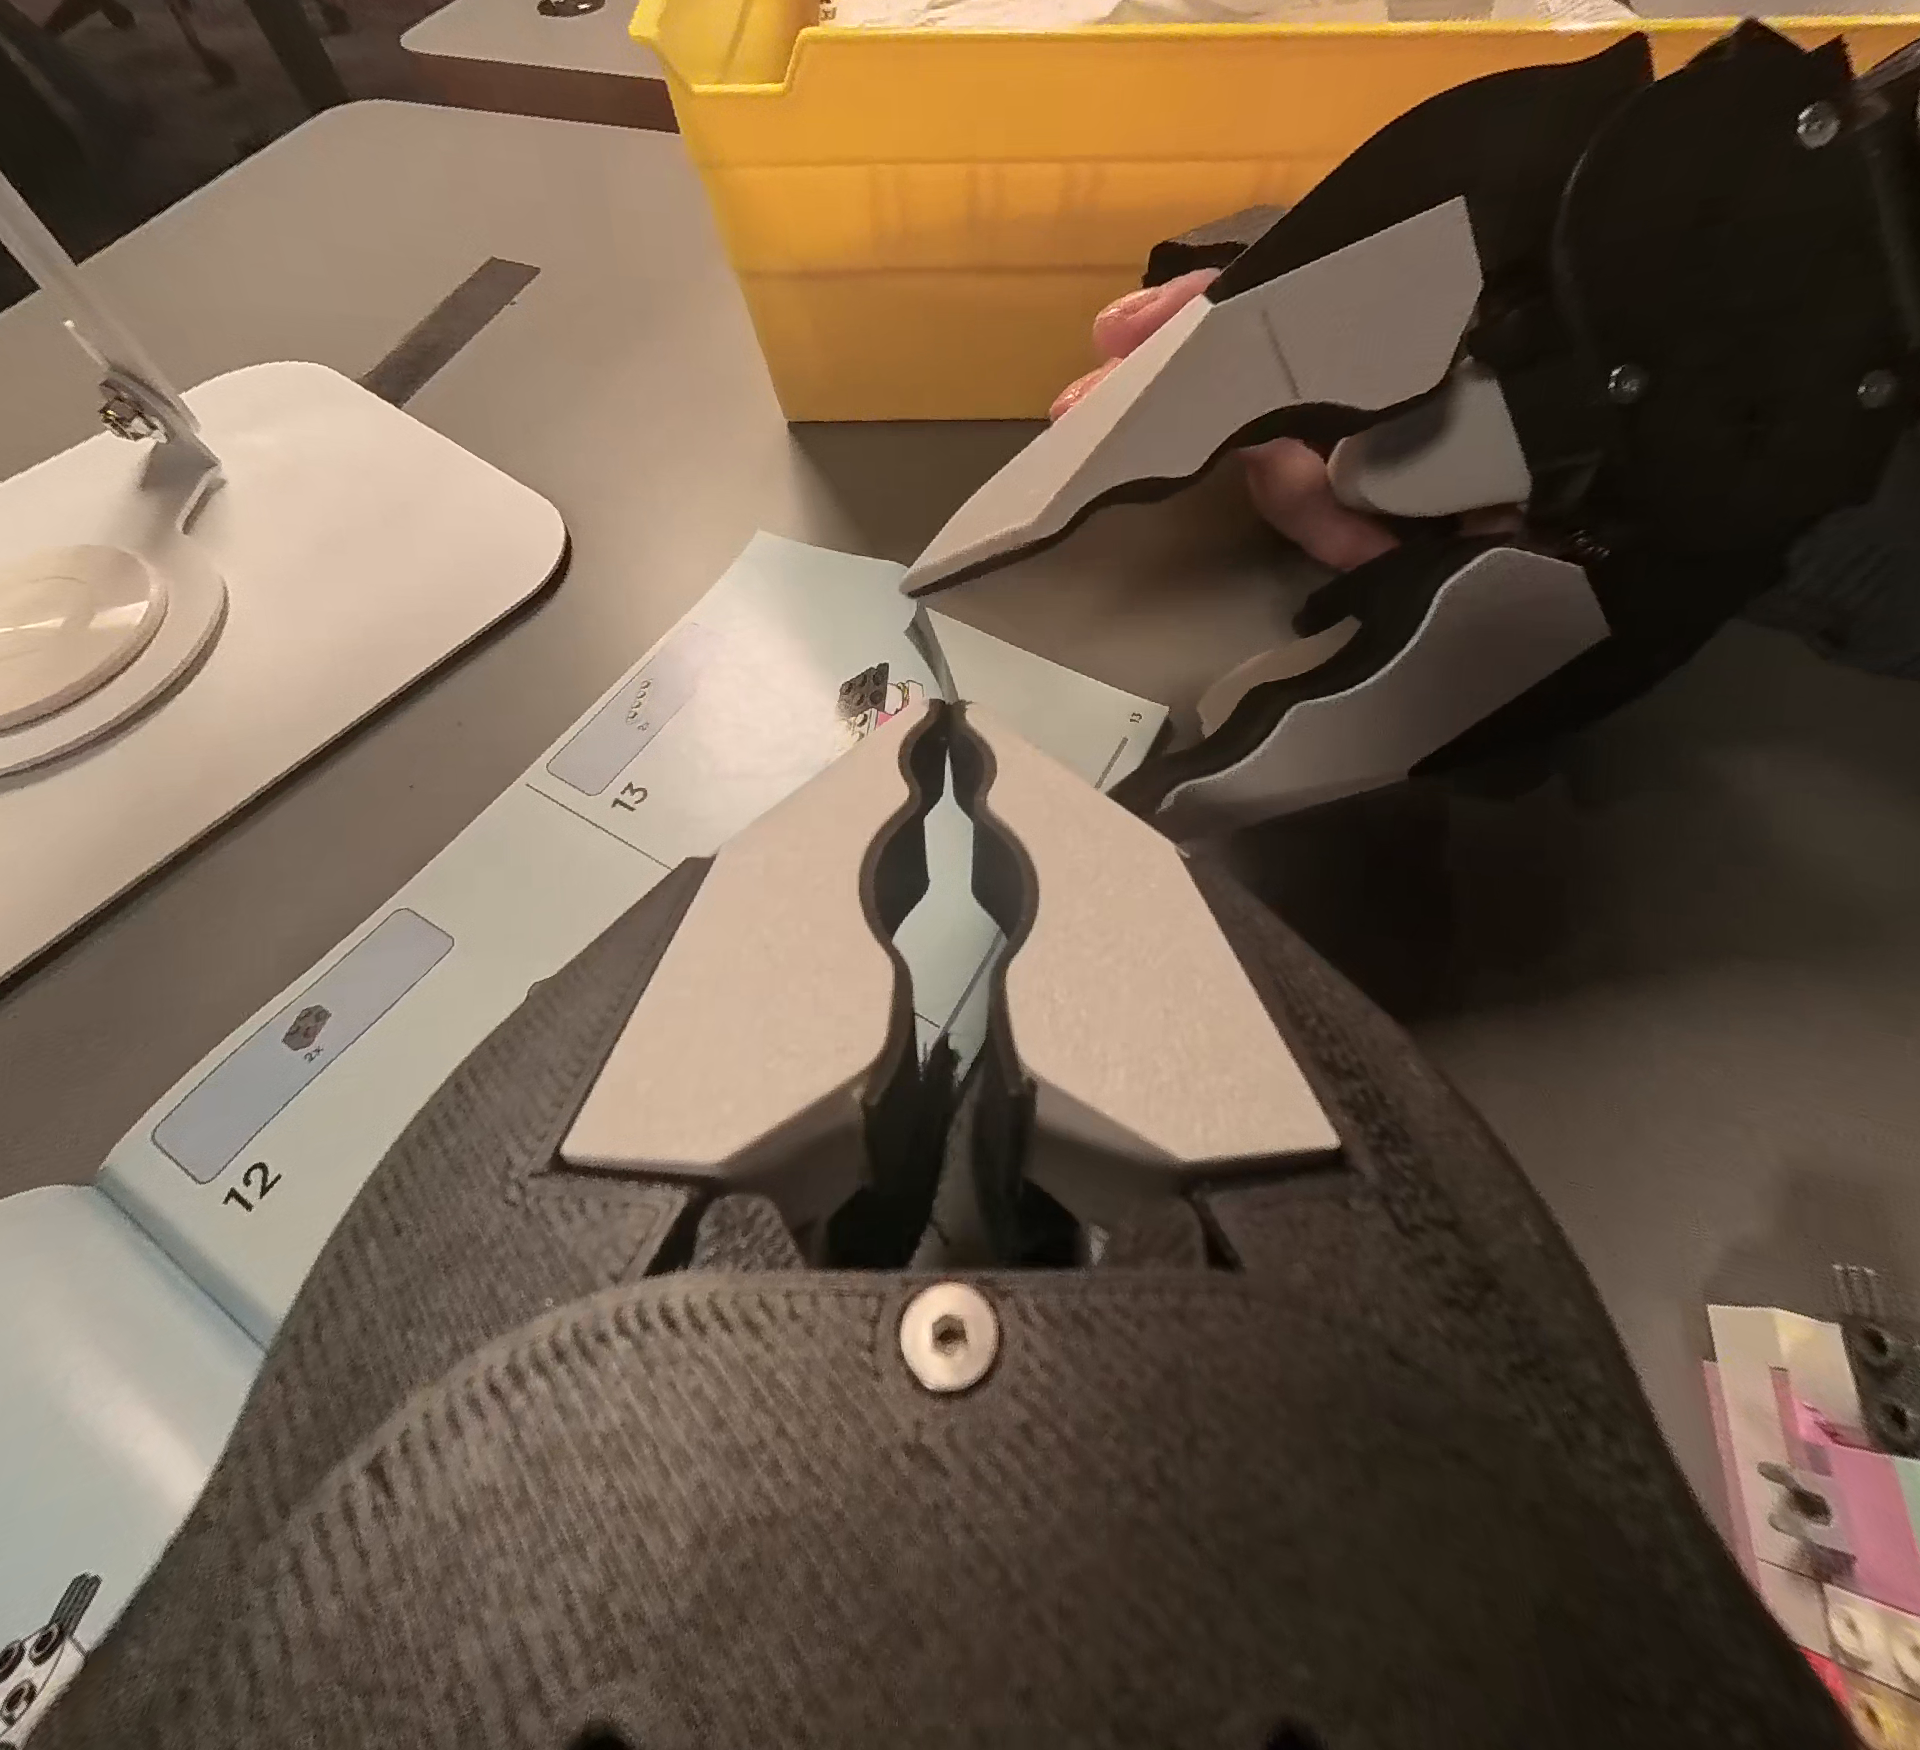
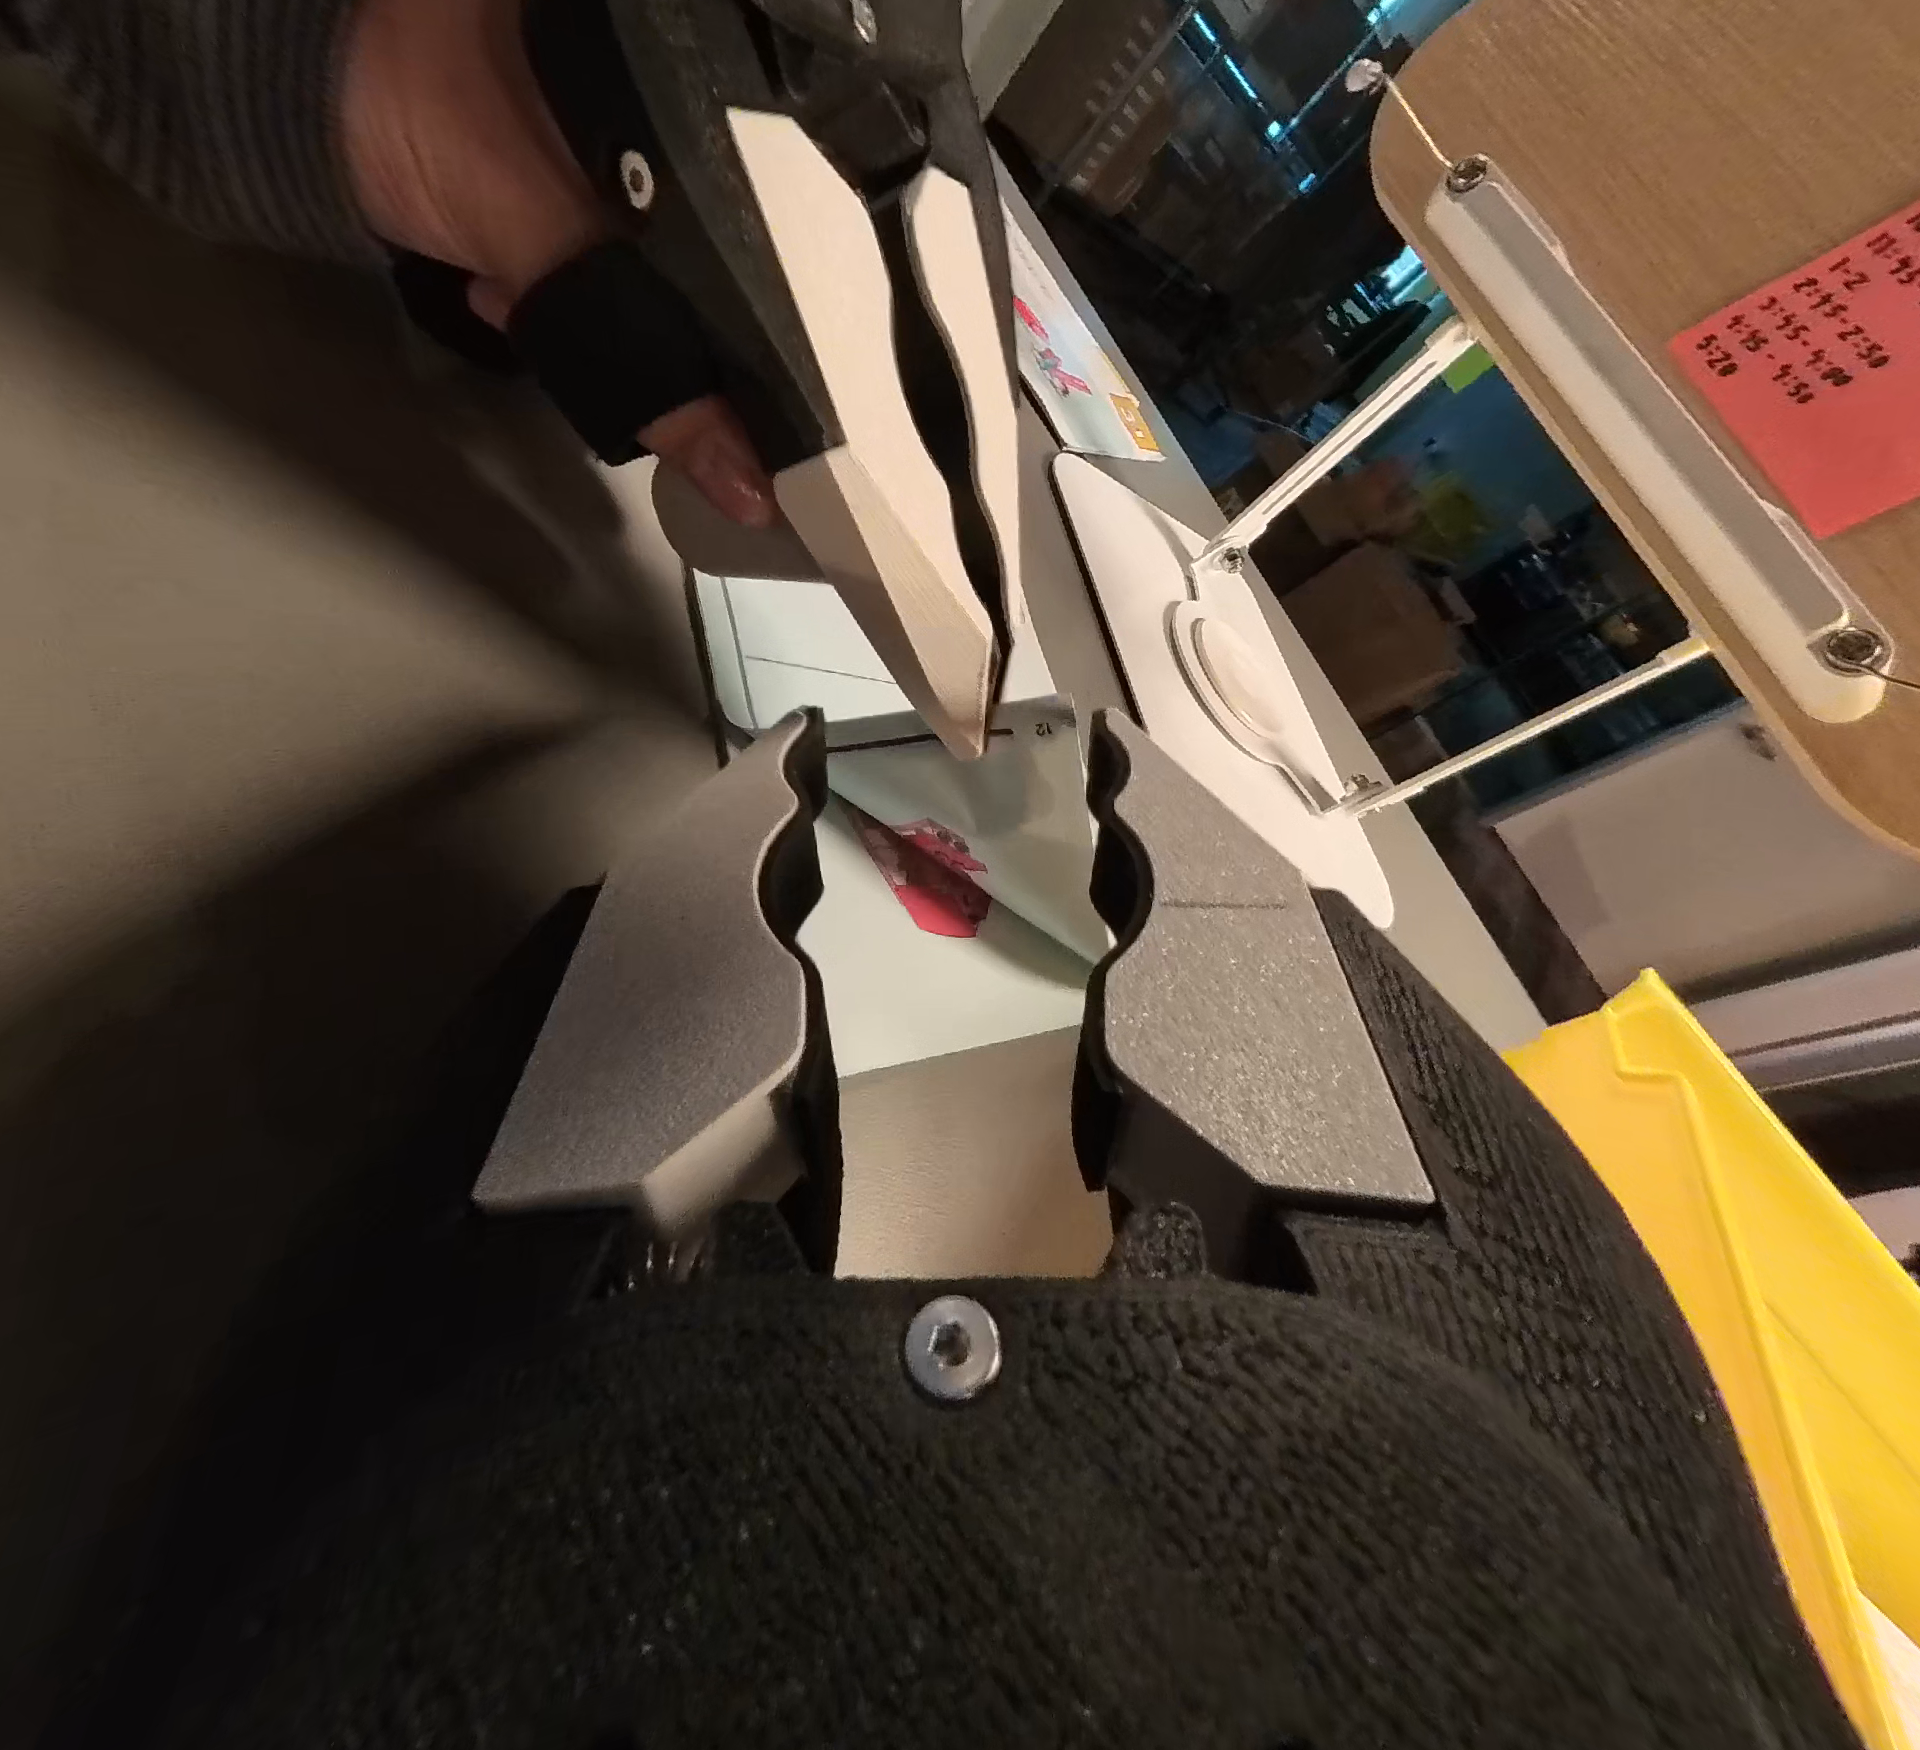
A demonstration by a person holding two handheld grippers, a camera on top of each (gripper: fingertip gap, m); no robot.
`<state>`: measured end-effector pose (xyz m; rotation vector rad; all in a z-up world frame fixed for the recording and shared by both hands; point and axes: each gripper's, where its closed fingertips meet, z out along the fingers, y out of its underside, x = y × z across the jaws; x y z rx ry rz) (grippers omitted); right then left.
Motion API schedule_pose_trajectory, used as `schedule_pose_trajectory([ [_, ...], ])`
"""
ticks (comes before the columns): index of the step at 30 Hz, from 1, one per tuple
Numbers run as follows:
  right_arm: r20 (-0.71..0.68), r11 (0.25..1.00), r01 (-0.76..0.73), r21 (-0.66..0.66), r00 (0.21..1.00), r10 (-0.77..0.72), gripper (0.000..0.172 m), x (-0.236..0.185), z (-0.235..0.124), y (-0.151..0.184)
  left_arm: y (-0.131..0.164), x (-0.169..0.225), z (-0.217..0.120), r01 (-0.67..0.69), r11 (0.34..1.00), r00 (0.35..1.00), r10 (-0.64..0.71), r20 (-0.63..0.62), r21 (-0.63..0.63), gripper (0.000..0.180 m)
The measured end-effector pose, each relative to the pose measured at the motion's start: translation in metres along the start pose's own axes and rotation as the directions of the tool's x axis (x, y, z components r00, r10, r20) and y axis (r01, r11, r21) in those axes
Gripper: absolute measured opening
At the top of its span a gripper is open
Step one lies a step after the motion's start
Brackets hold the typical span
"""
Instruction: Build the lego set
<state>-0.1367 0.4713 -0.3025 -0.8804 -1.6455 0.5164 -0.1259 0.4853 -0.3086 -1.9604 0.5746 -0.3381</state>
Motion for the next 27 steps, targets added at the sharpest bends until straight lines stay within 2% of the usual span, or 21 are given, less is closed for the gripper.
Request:
schedule_pose_trajectory([
  [17,0.012,1.0,0.002,-0.011,1.0,-0.002,0.045,-0.0021,0.0001,0.0017,0.0013,-0.0025,-0.0004,0.024,1.0,1.0,-0.023,0.003,-0.003,0.0],
  [23,0.019,0.999,0.025,-0.023,1.0,-0.025,0.045,-0.0047,0.0015,0.0031,-0.0004,0.0042,-0.0003,-0.038,0.999,0.999,0.039,-0.011,0.008,0.0],
  [27,0.025,1.0,0.028,-0.015,0.999,-0.027,0.042,-0.006,0.0009,0.0018,-0.0011,-0.0012,-0.0016,0.011,1.0,1.0,-0.011,-0.001,0.017,0.0],
])
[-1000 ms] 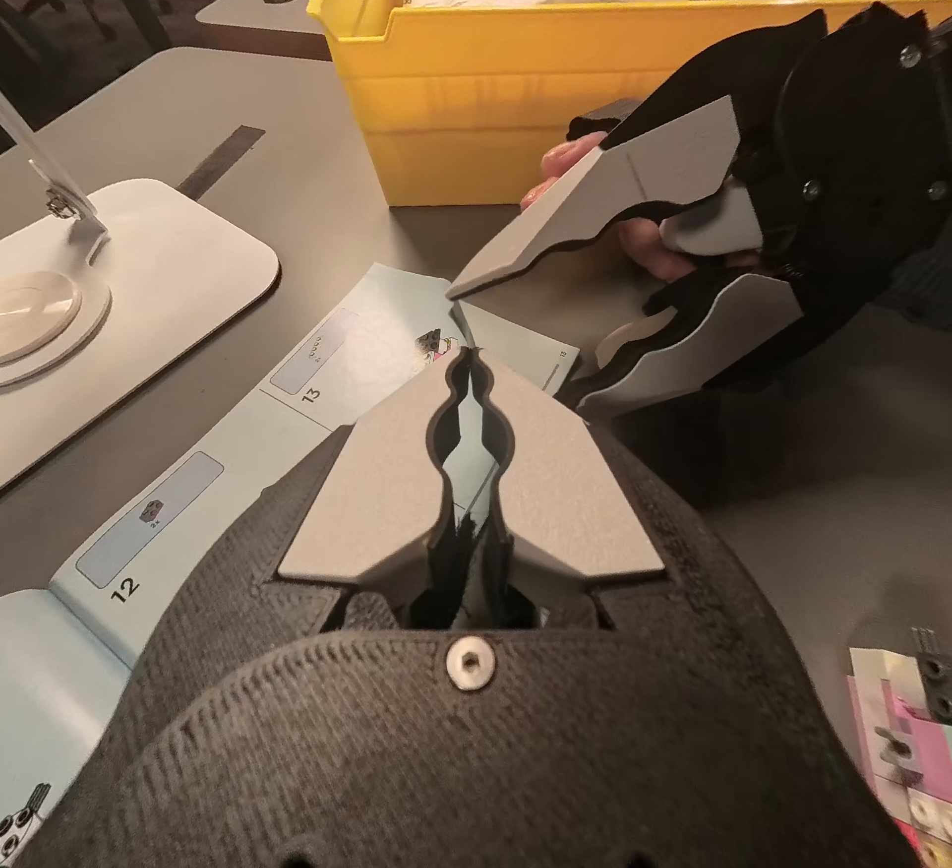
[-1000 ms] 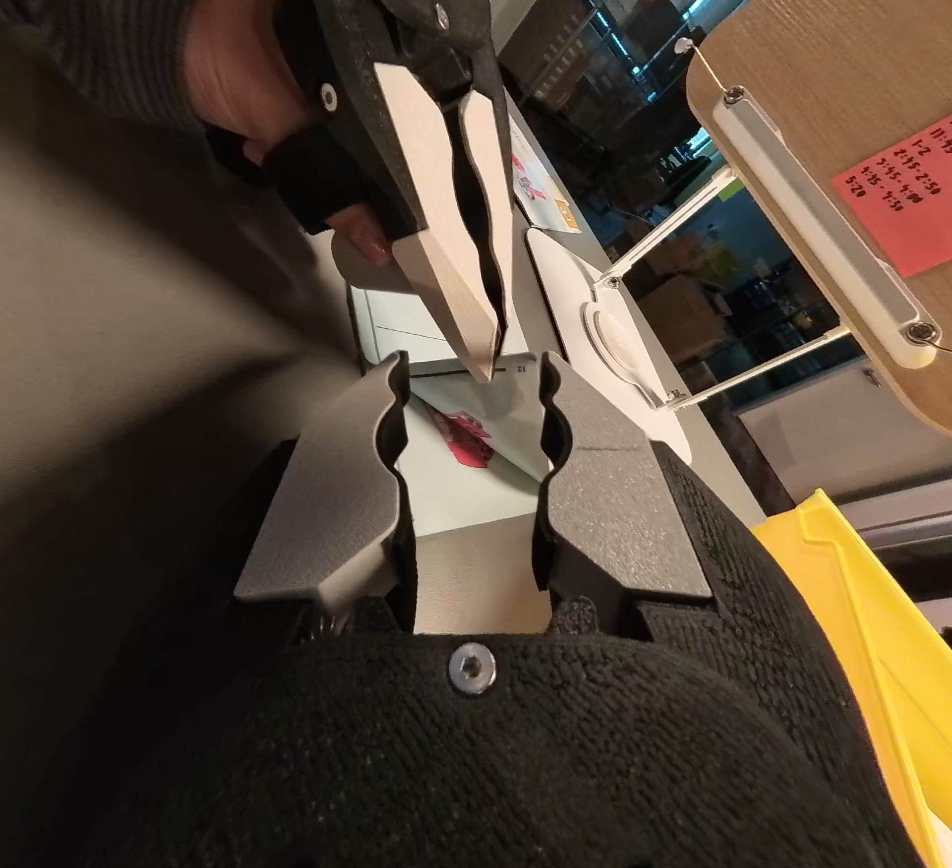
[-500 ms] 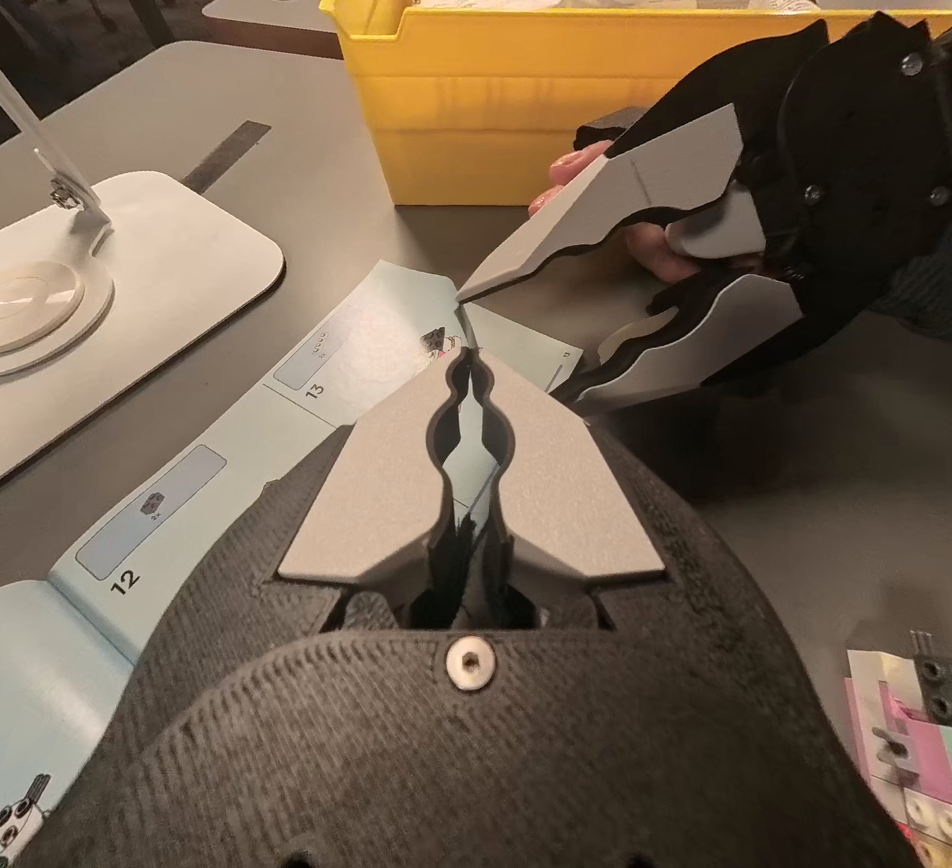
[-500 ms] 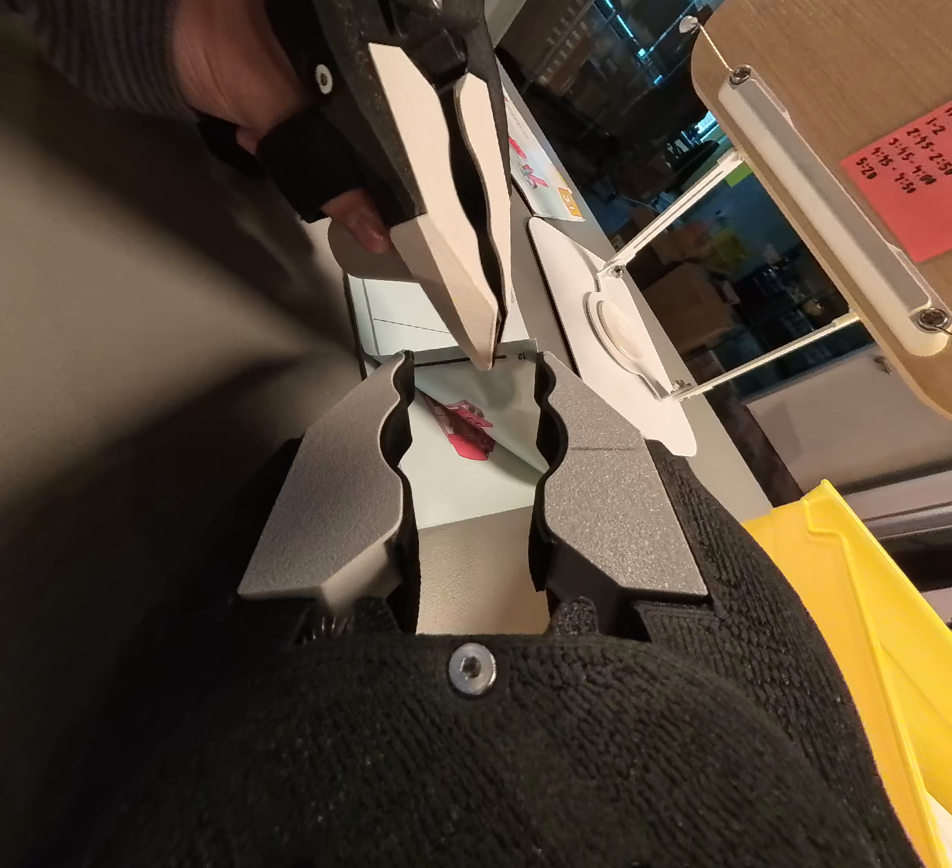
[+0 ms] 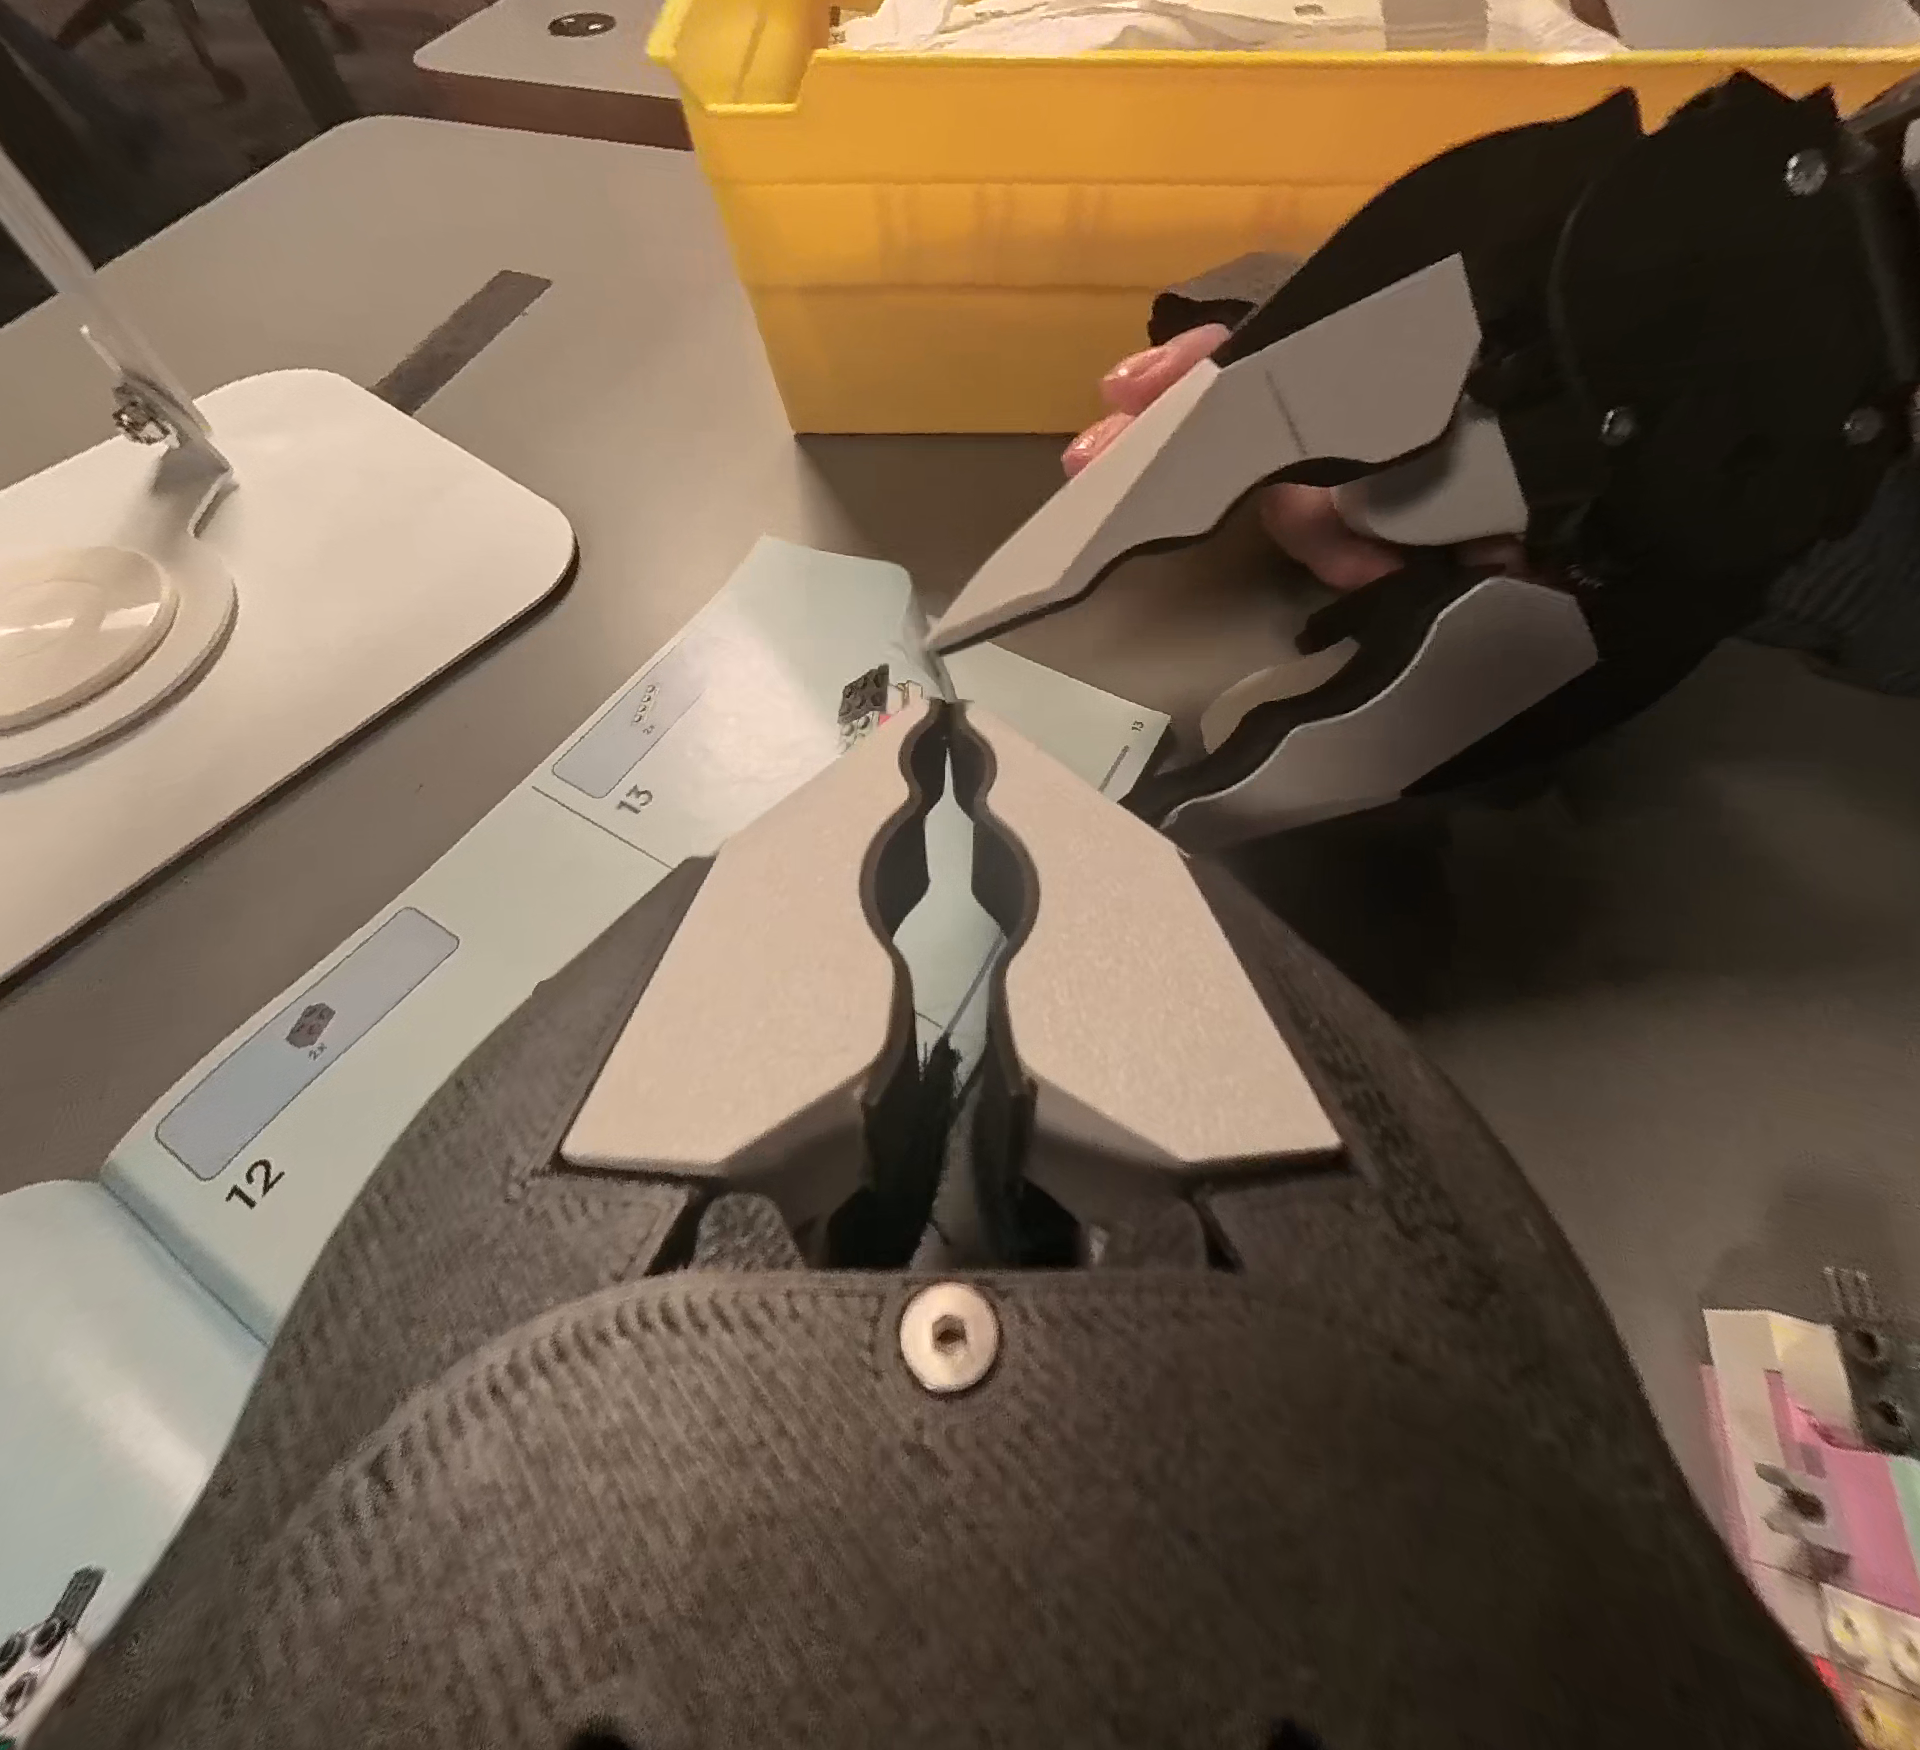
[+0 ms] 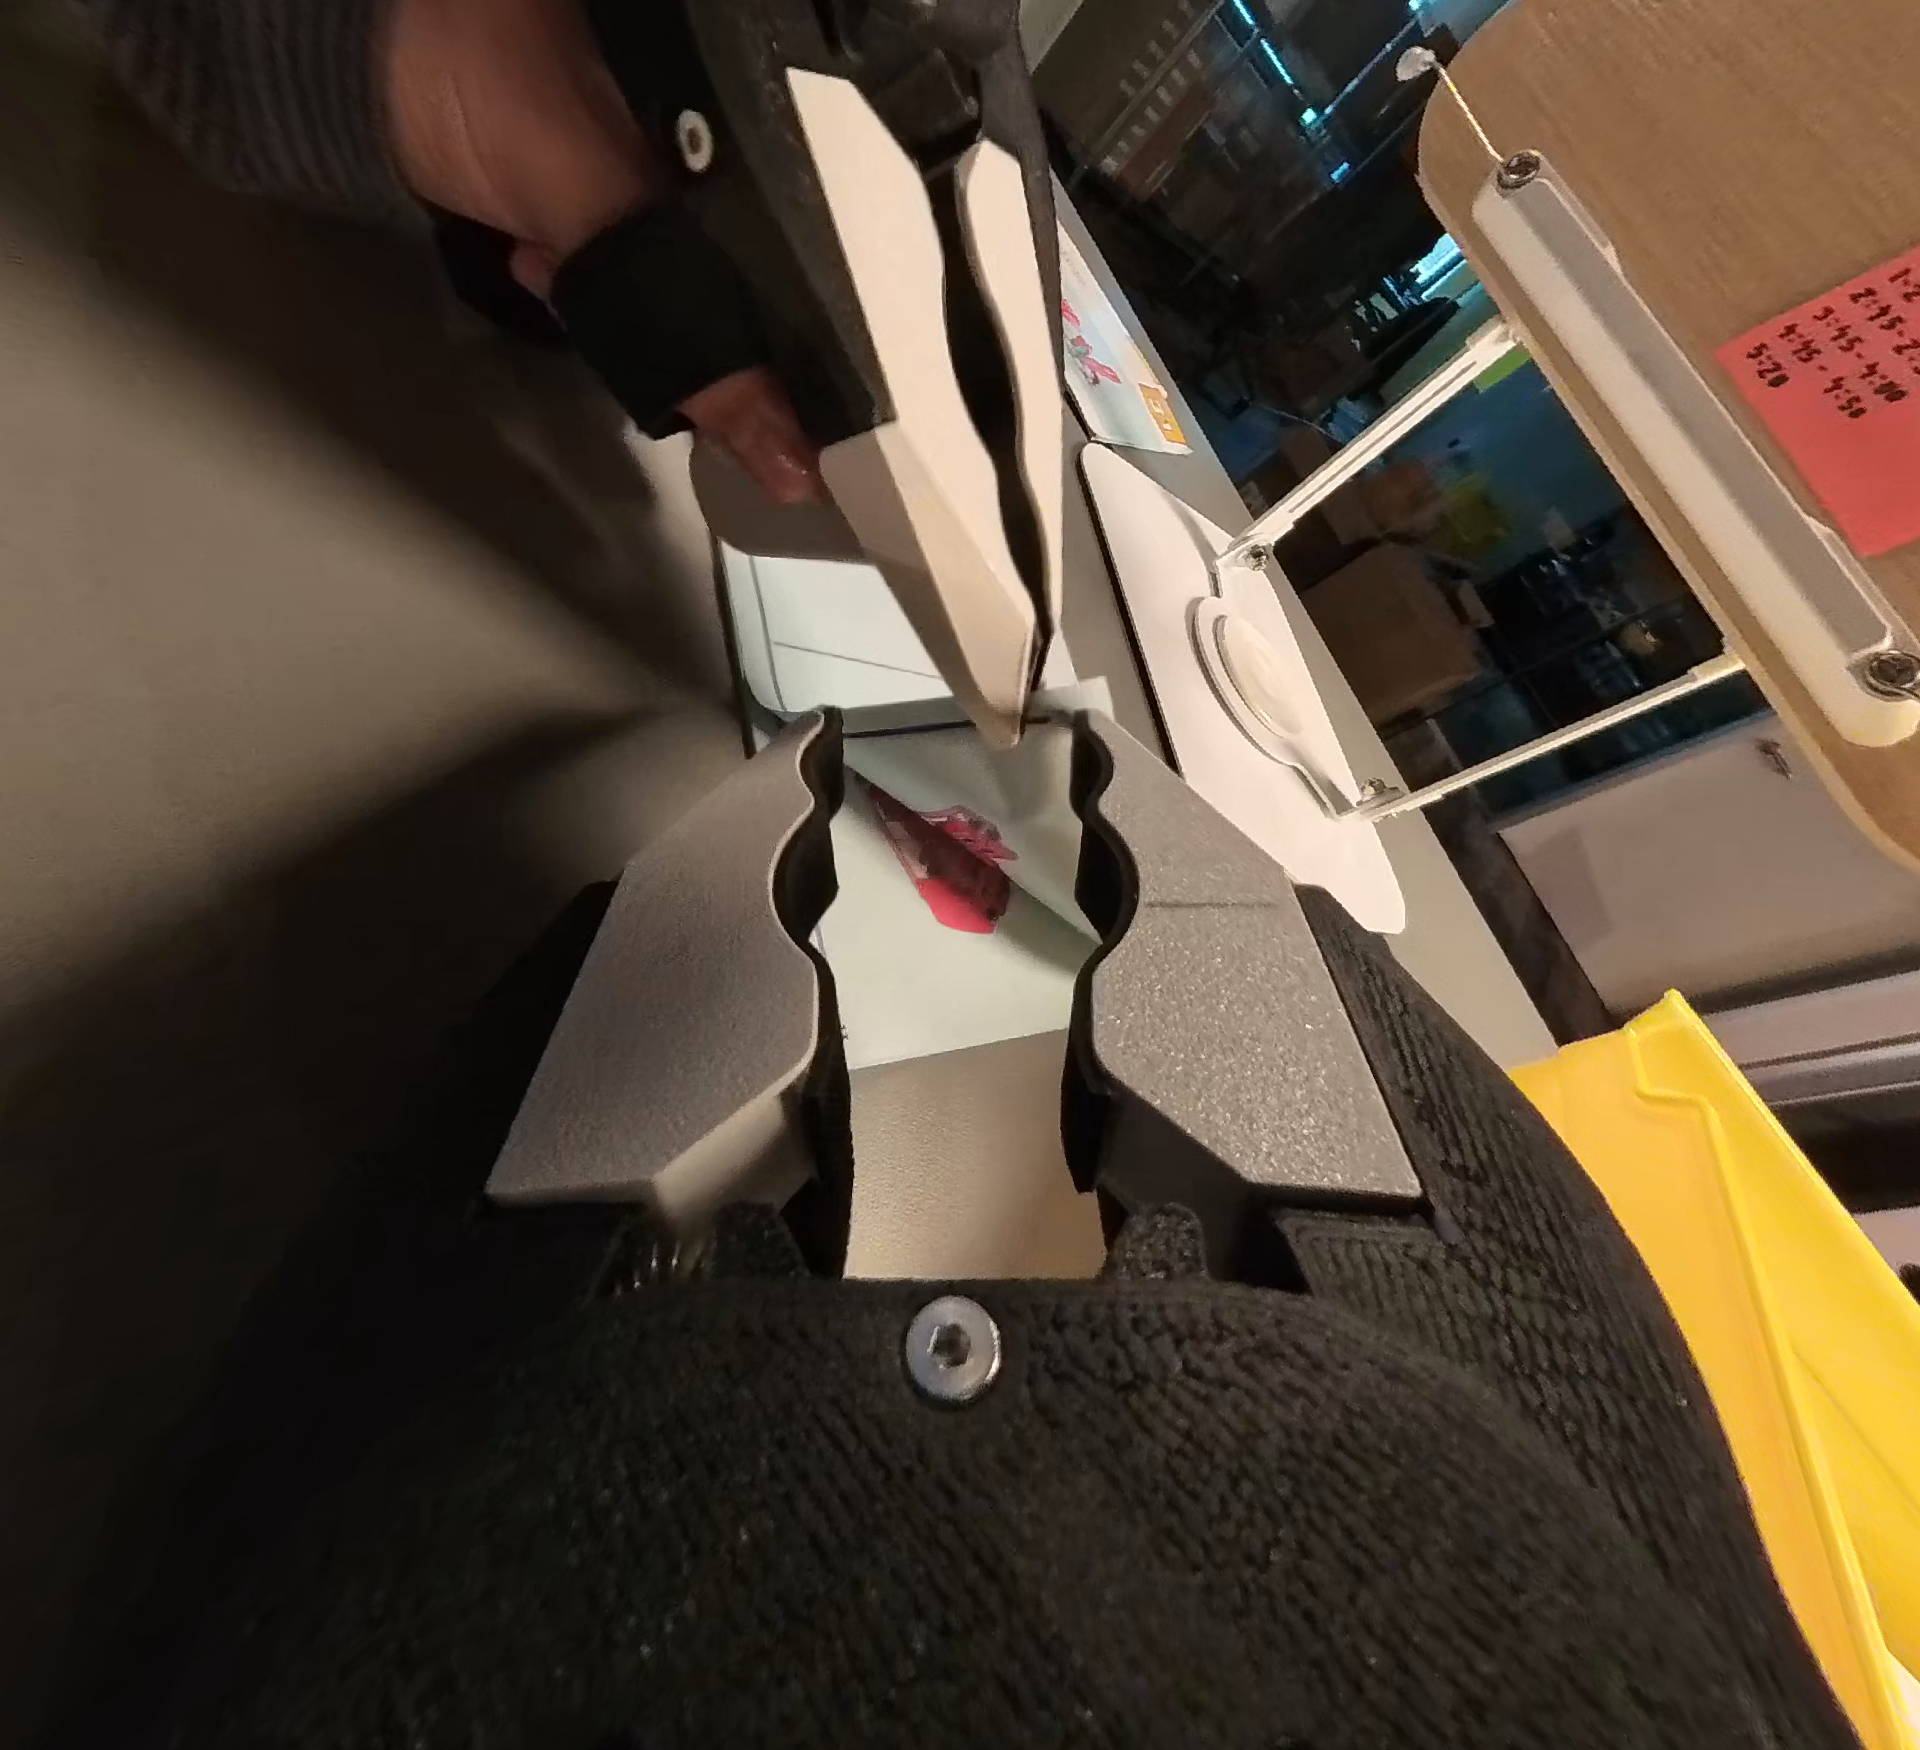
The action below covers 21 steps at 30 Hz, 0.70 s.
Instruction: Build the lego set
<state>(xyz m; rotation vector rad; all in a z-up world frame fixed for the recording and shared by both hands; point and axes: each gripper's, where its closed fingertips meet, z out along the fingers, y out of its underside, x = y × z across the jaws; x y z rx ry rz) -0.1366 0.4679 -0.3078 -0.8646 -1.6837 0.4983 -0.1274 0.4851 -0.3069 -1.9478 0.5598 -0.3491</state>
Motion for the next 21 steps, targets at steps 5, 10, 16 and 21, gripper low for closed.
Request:
schedule_pose_trajectory([
  [5,-0.021,1.0,0.013,0.003,1.0,-0.013,0.044,0.0023,0.0,-0.001,-0.004,-0.0018,-0.0048,0.048,0.998,0.999,-0.047,-0.023,0.039,0.0],
  [10,-0.039,1.0,-0.004,0.015,0.999,0.005,0.047,0.0069,-0.0014,-0.0024,-0.0012,0.002,-0.0025,0.016,1.0,0.999,-0.016,-0.029,0.015,0.0],
  [16,-0.034,1.0,0.002,0.011,0.999,-0.001,0.047,0.0055,-0.001,-0.0022,-0.0007,0.003,-0.002,0.009,1.0,0.999,-0.008,-0.031,0.011,0.0],
  [21,-0.035,1.0,0.0,0.012,0.999,0.0,0.046,0.0062,-0.0017,-0.0023,-0.0003,0.0018,-0.0016,0.012,1.0,1.0,-0.012,-0.024,0.007,0.0],
])
